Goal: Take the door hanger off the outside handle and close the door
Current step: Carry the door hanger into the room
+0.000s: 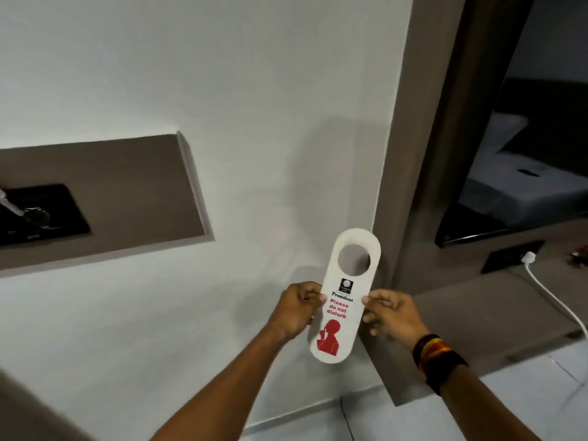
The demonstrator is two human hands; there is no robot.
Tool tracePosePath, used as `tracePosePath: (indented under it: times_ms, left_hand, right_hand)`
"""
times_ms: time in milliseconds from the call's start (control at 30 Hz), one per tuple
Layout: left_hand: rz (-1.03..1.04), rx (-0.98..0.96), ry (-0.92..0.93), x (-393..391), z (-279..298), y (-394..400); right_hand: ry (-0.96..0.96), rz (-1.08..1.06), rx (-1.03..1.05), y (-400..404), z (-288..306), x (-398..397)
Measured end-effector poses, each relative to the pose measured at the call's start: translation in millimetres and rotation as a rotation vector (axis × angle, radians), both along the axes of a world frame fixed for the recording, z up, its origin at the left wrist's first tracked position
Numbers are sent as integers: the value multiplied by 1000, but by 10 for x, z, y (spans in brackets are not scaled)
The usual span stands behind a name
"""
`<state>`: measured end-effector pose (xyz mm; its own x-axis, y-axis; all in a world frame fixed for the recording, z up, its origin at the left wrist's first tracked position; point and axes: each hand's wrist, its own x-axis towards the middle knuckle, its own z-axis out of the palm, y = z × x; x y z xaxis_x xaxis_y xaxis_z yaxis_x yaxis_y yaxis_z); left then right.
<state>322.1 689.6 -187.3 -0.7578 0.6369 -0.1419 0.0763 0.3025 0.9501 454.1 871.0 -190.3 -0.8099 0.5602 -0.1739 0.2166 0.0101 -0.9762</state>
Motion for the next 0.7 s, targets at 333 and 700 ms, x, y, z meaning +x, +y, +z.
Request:
tracePosePath:
  times_ms: [333,700]
  left_hand:
    - [31,-204,145,621,-543,1231]
    - [-78,-229,-187,709,-1207,1926]
  right_hand:
    - [-116,-219,-37,872,-597,365]
    - [-291,-508,-194,1625,-1442,461]
